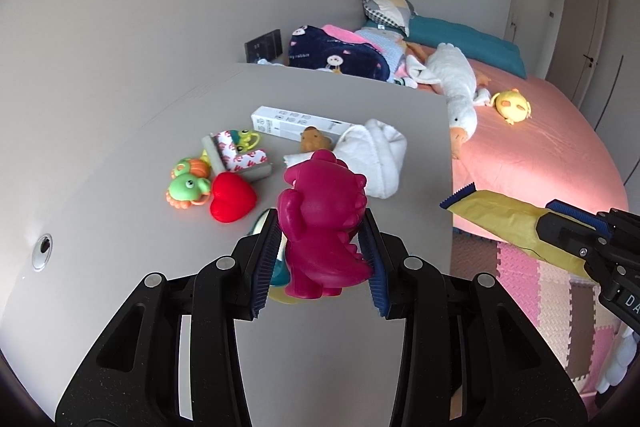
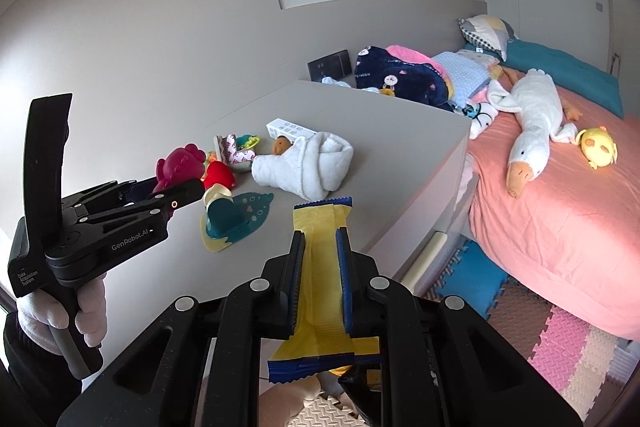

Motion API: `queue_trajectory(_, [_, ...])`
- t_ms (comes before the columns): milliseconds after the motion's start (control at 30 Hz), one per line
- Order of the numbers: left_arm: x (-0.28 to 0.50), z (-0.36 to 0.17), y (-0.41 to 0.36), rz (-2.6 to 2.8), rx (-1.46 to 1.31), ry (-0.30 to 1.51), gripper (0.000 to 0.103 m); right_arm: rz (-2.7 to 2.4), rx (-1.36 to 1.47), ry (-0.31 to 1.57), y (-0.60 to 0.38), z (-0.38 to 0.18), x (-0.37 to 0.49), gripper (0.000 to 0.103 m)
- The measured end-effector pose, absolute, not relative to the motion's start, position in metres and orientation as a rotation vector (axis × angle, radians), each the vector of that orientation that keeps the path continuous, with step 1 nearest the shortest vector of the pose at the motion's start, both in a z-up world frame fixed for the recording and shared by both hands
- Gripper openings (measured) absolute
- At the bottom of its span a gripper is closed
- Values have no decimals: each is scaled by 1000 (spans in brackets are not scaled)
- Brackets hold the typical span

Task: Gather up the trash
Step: 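Carry the dinosaur and yellow strip to the bin and release both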

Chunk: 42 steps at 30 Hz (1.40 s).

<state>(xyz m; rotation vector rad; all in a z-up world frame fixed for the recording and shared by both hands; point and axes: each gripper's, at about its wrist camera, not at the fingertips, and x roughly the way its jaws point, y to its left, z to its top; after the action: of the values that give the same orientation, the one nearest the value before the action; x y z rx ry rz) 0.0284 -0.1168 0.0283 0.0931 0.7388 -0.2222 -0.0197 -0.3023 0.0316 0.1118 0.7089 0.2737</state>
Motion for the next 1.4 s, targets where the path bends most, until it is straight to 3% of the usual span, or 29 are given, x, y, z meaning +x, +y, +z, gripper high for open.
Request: queue_trajectory(1400, [-5, -18, -325, -631, 339, 861, 39, -74, 264, 726, -470, 4, -75, 17])
